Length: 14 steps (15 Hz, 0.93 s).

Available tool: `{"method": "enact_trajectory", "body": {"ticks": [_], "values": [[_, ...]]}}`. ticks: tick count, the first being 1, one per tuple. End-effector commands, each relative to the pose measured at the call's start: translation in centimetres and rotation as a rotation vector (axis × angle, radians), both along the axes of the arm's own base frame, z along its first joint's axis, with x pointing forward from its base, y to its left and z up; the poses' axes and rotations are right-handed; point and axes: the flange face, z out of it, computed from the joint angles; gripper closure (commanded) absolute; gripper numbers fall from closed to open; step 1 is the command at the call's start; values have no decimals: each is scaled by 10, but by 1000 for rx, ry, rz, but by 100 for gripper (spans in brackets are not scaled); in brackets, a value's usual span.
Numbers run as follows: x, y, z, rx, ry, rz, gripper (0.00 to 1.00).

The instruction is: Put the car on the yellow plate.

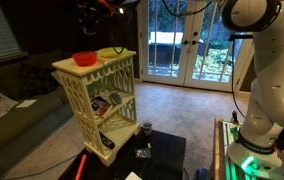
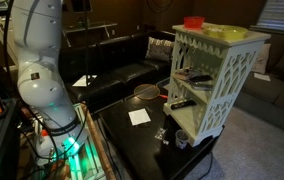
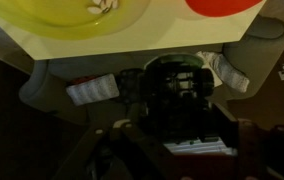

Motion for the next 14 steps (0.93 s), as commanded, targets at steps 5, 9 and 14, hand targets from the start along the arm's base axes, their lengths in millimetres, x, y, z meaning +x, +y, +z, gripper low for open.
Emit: {"method": "enact_trajectory", "body": {"ticks": [5, 9, 14], "values": [[-4, -58, -20, -29, 67, -166, 54], [-7, -76, -52, -29, 199, -213, 54], [-4, -80, -80, -5, 264, -237, 54]]}}
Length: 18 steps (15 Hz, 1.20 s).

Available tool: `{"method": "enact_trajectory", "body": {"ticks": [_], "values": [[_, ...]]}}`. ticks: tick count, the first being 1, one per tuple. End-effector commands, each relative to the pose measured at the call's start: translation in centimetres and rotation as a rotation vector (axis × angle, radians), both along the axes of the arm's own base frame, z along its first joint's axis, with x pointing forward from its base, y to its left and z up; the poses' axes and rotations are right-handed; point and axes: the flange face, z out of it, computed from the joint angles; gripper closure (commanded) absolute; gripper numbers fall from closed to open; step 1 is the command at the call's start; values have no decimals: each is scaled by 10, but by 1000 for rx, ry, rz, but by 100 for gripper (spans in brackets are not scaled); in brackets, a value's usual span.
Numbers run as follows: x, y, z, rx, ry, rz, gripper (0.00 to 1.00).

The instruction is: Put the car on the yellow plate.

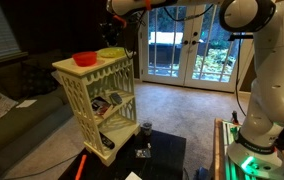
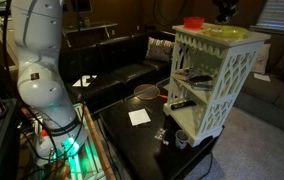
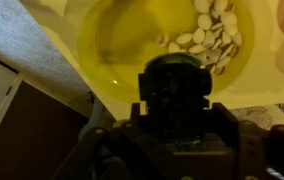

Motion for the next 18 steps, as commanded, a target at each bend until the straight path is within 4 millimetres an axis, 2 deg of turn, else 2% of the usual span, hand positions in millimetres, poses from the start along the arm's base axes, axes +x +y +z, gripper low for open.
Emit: {"method": "enact_trajectory", "body": {"ticks": [1, 5, 6, 9, 11, 12, 14, 17, 18], "values": [[-3, 0, -14, 25, 44, -33, 54], [1, -1, -30, 39, 53, -45, 54], [3, -1, -32, 44, 50, -49, 7], [5, -1, -34, 49, 30, -63, 0], [3, 1, -23, 54, 5, -74, 0], [0, 3, -15, 47, -12, -80, 0], [-12, 15, 14, 37, -64, -64, 0], [-37, 47, 53, 29, -103, 91, 0], [-14, 29, 31, 34, -87, 17, 0]]}}
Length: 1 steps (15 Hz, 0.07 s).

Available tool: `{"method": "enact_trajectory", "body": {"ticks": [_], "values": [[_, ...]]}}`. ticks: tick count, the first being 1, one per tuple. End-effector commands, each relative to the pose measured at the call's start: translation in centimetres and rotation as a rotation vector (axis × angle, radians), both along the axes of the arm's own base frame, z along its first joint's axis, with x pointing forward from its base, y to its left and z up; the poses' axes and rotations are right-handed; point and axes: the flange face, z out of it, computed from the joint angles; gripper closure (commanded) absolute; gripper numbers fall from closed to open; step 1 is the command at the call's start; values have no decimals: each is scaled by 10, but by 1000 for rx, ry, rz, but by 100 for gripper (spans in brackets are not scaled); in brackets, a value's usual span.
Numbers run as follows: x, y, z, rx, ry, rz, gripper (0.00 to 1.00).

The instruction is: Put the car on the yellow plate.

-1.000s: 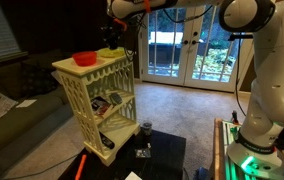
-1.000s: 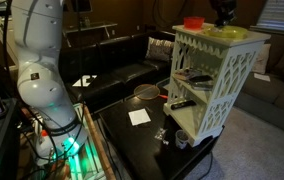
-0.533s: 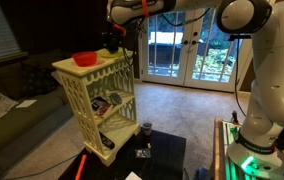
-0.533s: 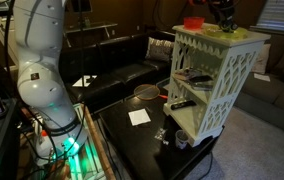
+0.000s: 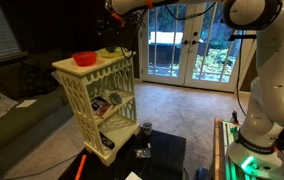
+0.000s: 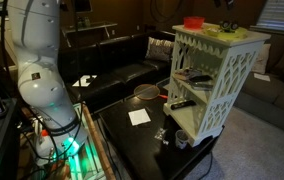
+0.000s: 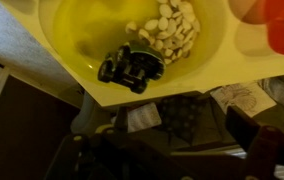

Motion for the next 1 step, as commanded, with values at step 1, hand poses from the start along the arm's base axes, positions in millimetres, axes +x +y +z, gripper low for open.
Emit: {"method": "enact_trajectory", "body": {"ticks": [1], "values": [[-5, 6, 10, 1, -10, 13, 0]]}}
